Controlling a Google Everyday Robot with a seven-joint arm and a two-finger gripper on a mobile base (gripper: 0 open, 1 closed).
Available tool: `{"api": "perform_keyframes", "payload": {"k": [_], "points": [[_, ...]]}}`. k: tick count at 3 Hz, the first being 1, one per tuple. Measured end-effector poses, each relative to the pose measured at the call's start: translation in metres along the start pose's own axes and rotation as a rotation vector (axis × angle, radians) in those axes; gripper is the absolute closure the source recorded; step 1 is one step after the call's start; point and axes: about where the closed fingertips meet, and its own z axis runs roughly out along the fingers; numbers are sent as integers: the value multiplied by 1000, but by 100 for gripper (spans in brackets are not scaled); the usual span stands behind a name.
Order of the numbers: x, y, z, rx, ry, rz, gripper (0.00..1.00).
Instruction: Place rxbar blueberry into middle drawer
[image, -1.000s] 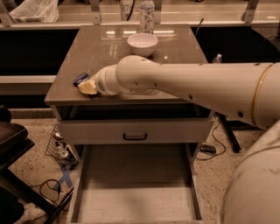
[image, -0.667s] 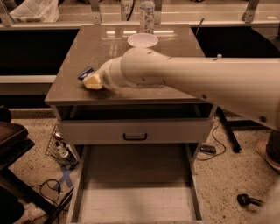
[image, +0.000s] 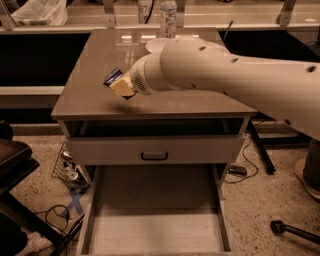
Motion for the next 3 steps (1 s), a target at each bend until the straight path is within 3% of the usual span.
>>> {"api": "perform_keyframes", "payload": {"k": [1,2,3], "points": [[-30,-24,16,16,-48,-11,100],[-35,-70,-4,69,-79,5,100],[-34,-71,-4,70,-78,5,100]]}}
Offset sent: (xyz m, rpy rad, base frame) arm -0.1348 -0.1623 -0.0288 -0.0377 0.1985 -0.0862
